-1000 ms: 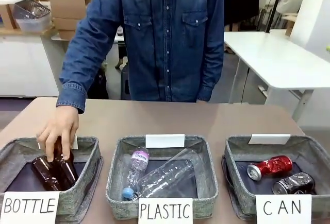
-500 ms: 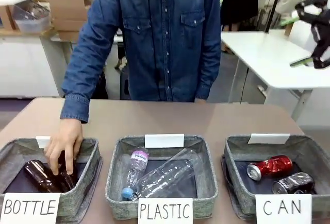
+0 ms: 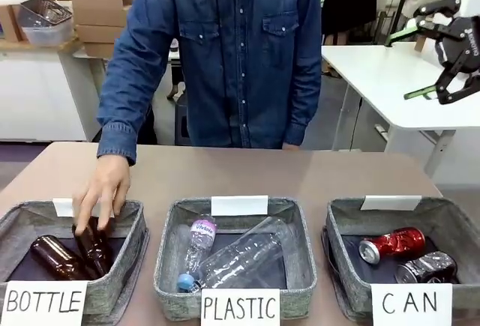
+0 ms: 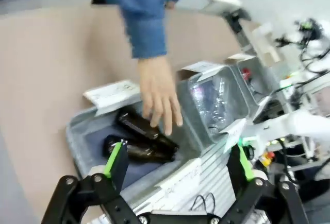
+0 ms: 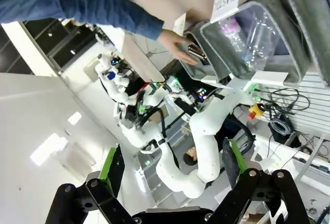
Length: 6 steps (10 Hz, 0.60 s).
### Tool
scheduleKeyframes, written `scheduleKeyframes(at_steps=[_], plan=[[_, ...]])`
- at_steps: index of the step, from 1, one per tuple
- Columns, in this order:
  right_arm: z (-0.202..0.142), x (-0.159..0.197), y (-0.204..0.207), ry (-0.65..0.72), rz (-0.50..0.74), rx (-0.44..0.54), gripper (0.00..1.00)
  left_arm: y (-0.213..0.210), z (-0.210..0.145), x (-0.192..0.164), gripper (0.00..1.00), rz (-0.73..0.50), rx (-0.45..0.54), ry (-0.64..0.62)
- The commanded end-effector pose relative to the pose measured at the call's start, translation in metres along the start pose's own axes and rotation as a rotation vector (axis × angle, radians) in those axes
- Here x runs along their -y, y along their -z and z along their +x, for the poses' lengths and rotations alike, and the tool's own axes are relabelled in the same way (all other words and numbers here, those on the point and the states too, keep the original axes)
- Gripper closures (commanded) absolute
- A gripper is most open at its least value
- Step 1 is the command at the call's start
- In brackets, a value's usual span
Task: Sort the can waste into the basket.
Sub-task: Pick up the can waste from the table and place it in the right Fabric basket.
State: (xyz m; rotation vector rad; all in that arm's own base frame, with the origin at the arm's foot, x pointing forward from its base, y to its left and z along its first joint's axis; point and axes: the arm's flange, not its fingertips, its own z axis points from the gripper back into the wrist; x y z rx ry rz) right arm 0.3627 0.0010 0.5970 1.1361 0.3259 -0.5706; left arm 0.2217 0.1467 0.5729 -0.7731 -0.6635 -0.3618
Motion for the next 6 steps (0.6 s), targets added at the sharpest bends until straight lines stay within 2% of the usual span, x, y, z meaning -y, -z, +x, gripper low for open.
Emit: scheduleKeyframes(at_steps=[1,4,5,6], plan=[[0.000,0.001,-0.006,-0.017,-0.019,-0.004,0.00,0.011,-0.024,-0.044,0.00,-0.002,-0.005,-0.073],[0.000,0.001,-0.006,-0.017,-0.019,-0.004,0.00,0.011,-0.024,-0.044,0.00,-0.002,-0.005,-0.073],[0.000,0.001,-0.006,-0.017,-0.019,-0.004,0.00,0.008,-0.018,-0.025,0.00,0.000,-0.007,-0.065],[0.000,0.001,-0.006,-0.017,-0.019,-0.004,0.00,0.057,-0.009,-0.005,0.00,-0.114,-0.016,-0.022]])
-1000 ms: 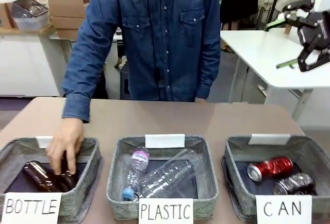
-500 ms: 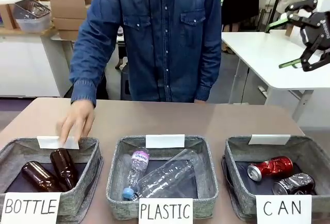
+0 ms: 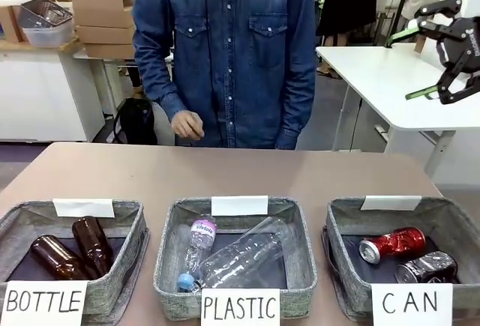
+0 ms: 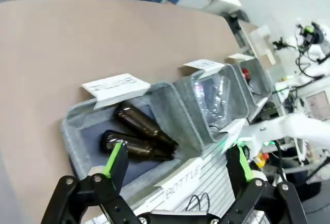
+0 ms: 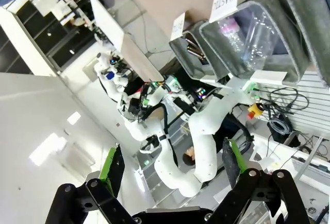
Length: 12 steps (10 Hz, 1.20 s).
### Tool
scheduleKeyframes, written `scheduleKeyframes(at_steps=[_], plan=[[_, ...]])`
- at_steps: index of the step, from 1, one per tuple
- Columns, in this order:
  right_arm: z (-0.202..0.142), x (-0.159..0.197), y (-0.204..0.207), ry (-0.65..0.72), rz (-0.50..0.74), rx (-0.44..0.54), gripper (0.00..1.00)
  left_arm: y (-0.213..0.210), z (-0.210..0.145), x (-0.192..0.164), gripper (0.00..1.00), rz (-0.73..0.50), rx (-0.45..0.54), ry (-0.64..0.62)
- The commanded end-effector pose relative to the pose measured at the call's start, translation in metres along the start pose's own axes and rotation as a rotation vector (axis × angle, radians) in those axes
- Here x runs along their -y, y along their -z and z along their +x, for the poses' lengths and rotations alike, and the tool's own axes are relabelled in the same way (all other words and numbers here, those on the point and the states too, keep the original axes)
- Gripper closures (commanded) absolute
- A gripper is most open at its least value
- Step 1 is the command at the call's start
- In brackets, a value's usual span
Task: Sort the can waste into the basket.
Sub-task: Pick up the can waste from the table and place it in the right Fabric basket.
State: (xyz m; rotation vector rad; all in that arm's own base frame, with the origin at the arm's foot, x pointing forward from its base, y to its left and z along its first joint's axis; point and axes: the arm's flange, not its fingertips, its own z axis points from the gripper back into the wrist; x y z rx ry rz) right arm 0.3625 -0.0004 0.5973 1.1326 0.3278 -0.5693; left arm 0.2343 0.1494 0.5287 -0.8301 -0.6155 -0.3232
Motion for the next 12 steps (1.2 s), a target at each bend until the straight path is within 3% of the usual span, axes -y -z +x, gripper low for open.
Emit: scheduleKeyframes(at_steps=[1,3,4,6,7,12], plan=[[0.000,0.000,-0.005,-0.017,-0.015,-0.003,0.00,0.084,0.017,0.051,0.00,-0.159,0.003,0.088],[0.000,0.000,-0.005,-0.017,-0.015,-0.003,0.00,0.181,0.027,0.113,0.00,-0.273,-0.103,0.095],[0.000,0.000,-0.005,-0.017,-0.015,-0.003,0.00,0.221,0.030,0.136,0.00,-0.164,-0.094,-0.004],[0.000,0.000,-0.005,-0.017,-0.015,-0.003,0.00,0.271,0.027,0.143,0.00,-0.111,-0.180,-0.064],[0.000,0.000,-0.005,-0.017,-0.015,-0.003,0.00,0.215,0.057,0.146,0.00,-0.215,-0.126,0.040],[0.000,0.000,-0.005,-0.017,-0.015,-0.003,0.00,0.215,0.057,0.146,0.00,-0.215,-0.126,0.040]])
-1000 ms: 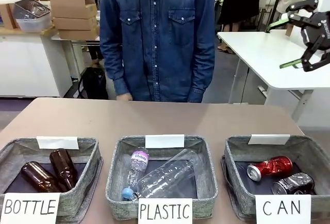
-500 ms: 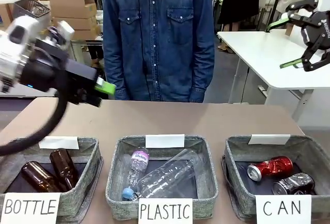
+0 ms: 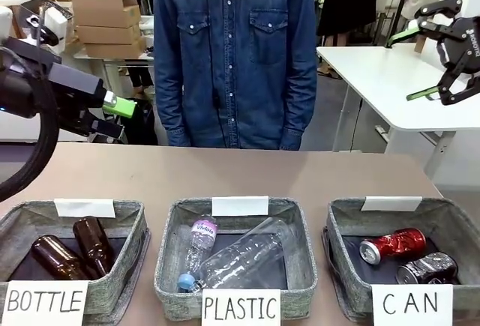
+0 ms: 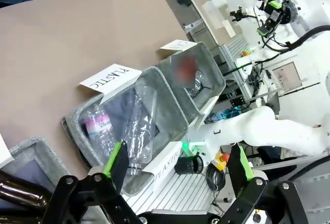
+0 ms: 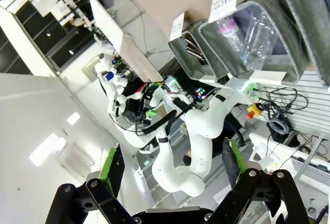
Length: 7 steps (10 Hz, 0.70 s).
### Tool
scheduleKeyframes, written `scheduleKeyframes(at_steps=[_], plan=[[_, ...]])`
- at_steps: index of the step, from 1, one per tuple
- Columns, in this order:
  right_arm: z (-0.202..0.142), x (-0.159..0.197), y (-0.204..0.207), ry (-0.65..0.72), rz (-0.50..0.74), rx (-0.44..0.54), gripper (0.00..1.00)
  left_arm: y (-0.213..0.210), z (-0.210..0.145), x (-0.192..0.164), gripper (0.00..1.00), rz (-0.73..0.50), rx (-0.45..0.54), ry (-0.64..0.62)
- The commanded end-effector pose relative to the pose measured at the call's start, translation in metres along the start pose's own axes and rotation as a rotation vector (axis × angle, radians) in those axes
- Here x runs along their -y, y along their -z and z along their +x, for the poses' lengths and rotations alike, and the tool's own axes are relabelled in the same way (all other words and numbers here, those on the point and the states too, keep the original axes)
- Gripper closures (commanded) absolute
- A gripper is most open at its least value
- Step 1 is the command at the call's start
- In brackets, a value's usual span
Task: Sort the can waste into the basket.
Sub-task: Pick up the can waste from the table and place it in the right Fabric basket.
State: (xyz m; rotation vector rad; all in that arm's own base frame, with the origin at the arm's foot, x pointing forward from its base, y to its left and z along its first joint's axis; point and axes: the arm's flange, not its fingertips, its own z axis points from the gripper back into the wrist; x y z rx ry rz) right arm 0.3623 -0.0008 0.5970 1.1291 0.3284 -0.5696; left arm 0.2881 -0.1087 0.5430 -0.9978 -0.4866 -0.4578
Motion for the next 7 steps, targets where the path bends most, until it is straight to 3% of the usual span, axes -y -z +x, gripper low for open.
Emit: scheduleKeyframes(at_steps=[1,7], plan=[[0.0000,-0.0002,-0.0043,-0.018,-0.012,-0.004,0.00,0.0034,-0.0018,-0.0016,0.00,-0.005,-0.011,0.018],[0.0000,-0.0002,-0.0043,-0.018,-0.012,-0.004,0.00,0.0034,-0.0018,-0.0016,0.00,-0.005,-0.011,0.018]])
